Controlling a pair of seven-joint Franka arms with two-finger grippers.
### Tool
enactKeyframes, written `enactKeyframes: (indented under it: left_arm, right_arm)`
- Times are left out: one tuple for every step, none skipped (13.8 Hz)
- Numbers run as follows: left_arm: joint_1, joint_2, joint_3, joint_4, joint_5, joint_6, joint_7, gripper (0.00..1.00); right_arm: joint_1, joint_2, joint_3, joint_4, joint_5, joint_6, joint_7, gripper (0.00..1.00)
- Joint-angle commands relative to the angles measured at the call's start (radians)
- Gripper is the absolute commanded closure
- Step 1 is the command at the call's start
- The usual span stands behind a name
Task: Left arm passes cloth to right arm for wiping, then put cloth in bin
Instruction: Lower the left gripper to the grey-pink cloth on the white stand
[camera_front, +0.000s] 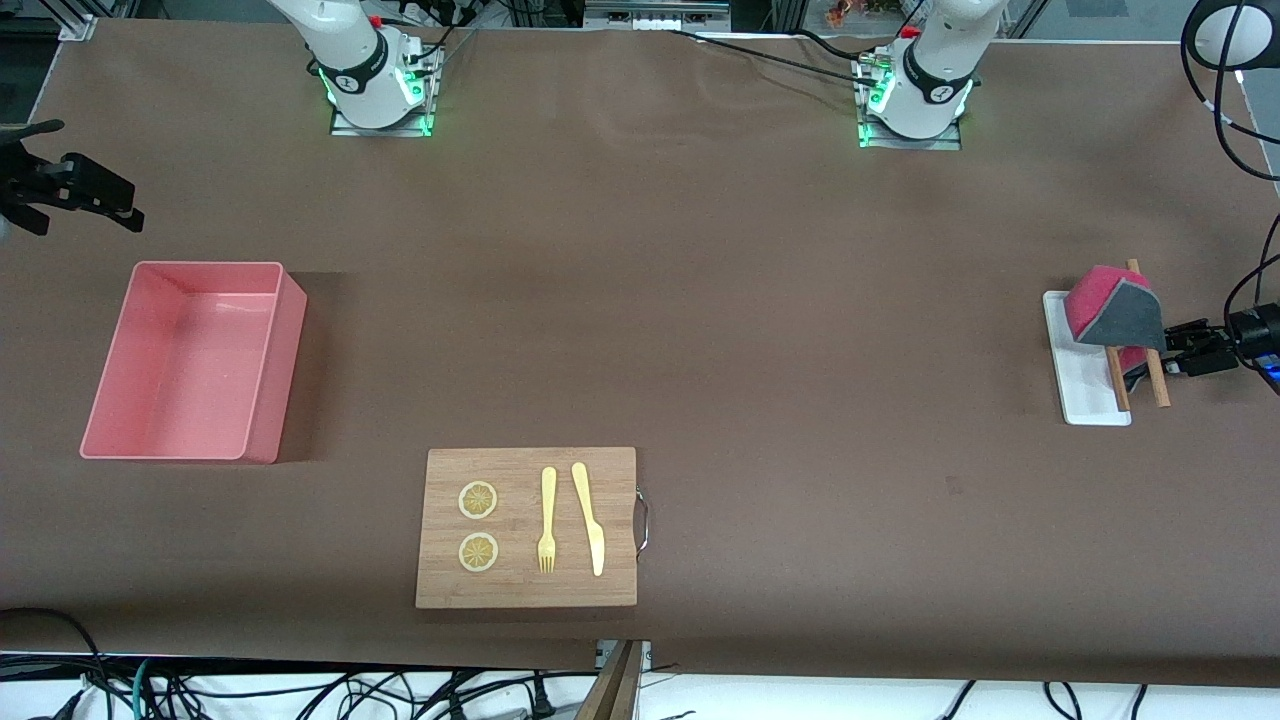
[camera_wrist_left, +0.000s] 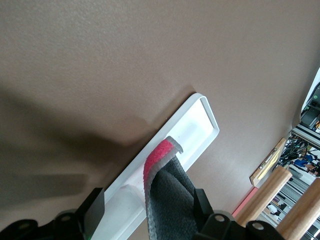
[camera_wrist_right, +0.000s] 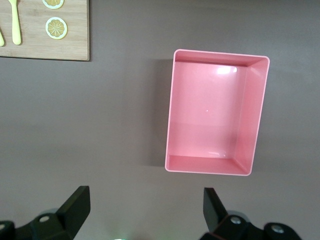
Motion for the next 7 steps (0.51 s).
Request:
enactKeyframes:
  left_arm:
    - [-0.004, 0.023, -0.003, 0.034, 0.009, -0.008, -0.046, 0.2]
    - [-0.007, 0.023, -0.004, 0.036, 0.008, -0.008, -0.056, 0.2]
    - [-0.008, 0.023, -0.004, 0.038, 0.006, -0.008, -0.06, 0.2]
    - [-0.014, 0.026, -0.006, 0.039, 0.005, -0.008, -0.075, 0.2]
    - [-0.016, 0.029, -0.006, 0.039, -0.006, -0.008, -0.092, 0.22]
    - [-0.016, 0.031, -0.006, 0.039, -0.02, -0.008, -0.094, 0.23]
    - [-0.016, 0.034, -0.006, 0.039, -0.021, -0.009, -0.094, 0.27]
  right_arm:
    - [-0.008, 0.012, 0.003, 0.026, 0.009, -0.004, -0.008, 0.0]
    - [-0.008, 0.012, 0.003, 0.026, 0.009, -0.004, -0.008, 0.0]
    - [-0.007, 0.012, 0.003, 0.026, 0.009, -0.004, -0.008, 0.0]
    - [-0.007, 0.012, 0.003, 0.026, 0.008, -0.004, -0.008, 0.0]
    - [-0.005, 0.012, 0.004, 0.026, 0.007, -0.004, -0.008, 0.0]
    - [-0.005, 0.013, 0.006, 0.026, 0.001, -0.004, -0.007, 0.0]
    - [-0.007, 0.013, 0.004, 0.026, 0.001, -0.004, -0.005, 0.0]
